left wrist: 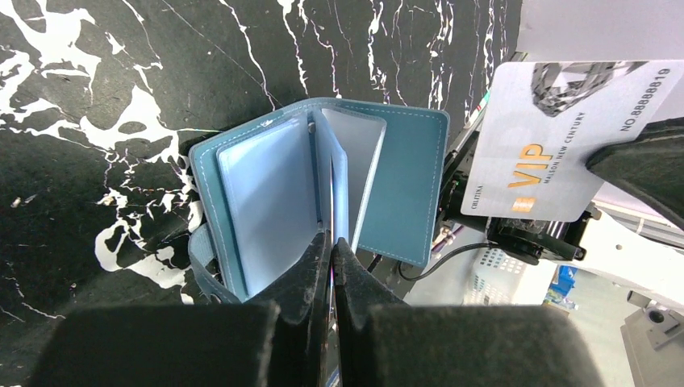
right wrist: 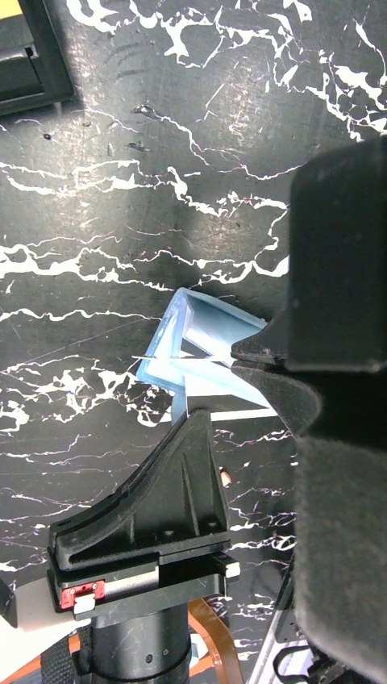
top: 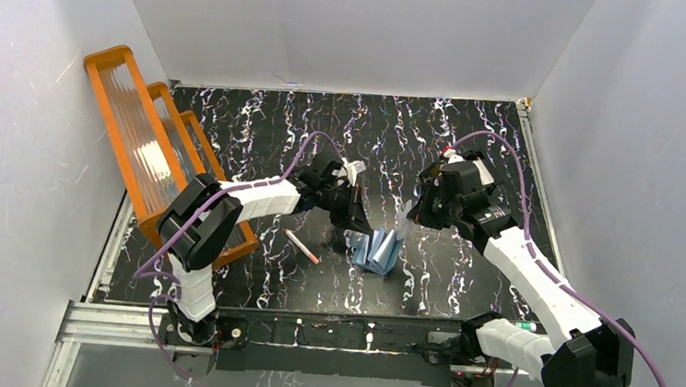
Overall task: Put the credit cards into the card holder
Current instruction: Adjust the card slot at the card holder.
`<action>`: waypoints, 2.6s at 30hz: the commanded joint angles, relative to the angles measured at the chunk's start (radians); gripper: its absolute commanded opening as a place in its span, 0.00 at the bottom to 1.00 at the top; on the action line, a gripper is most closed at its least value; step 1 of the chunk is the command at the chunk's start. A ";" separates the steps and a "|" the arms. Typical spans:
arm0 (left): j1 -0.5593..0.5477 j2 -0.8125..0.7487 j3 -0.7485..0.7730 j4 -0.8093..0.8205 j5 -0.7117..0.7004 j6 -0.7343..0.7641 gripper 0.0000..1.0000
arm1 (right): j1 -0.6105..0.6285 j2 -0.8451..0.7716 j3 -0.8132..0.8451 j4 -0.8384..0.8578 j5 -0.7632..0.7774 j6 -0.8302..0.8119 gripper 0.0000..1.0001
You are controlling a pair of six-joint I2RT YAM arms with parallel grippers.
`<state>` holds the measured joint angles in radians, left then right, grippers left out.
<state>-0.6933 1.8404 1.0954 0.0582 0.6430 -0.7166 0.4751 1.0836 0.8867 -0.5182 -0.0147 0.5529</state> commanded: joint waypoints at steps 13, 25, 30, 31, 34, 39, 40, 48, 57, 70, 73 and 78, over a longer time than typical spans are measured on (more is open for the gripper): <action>-0.047 -0.073 0.061 0.020 0.043 -0.052 0.00 | 0.000 -0.048 0.045 -0.021 -0.026 0.023 0.00; -0.065 -0.042 0.076 0.048 0.052 -0.066 0.00 | 0.000 -0.064 0.036 -0.032 -0.051 0.048 0.00; -0.083 -0.023 0.098 0.052 0.053 -0.068 0.00 | 0.000 -0.067 0.007 -0.070 -0.025 0.050 0.00; -0.084 -0.019 0.102 0.053 0.052 -0.067 0.00 | -0.001 -0.066 0.003 -0.078 -0.015 0.049 0.00; -0.092 -0.009 0.107 0.052 0.050 -0.066 0.00 | -0.001 -0.072 -0.012 -0.096 0.002 0.051 0.00; -0.096 0.008 0.103 0.051 0.039 -0.061 0.00 | 0.000 -0.064 -0.041 -0.108 0.023 0.042 0.00; -0.096 0.013 0.102 0.051 0.037 -0.060 0.00 | -0.001 -0.063 -0.047 -0.108 0.026 0.041 0.00; -0.098 0.027 0.114 -0.019 -0.007 -0.017 0.00 | 0.000 -0.046 -0.102 -0.097 0.086 0.026 0.00; -0.098 -0.004 0.125 -0.185 -0.113 0.067 0.00 | -0.001 0.003 -0.161 -0.028 0.131 0.004 0.00; -0.098 -0.018 0.095 -0.215 -0.148 0.087 0.00 | -0.062 0.047 -0.243 0.097 0.104 -0.038 0.00; -0.097 -0.028 0.090 -0.247 -0.180 0.106 0.00 | -0.108 0.062 -0.260 0.109 0.095 -0.057 0.00; -0.097 -0.044 0.066 -0.244 -0.188 0.105 0.00 | -0.125 0.052 -0.212 0.079 0.127 -0.066 0.00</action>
<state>-0.7876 1.8587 1.1790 -0.1474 0.4751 -0.6312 0.3595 1.1393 0.6403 -0.4332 0.0765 0.5224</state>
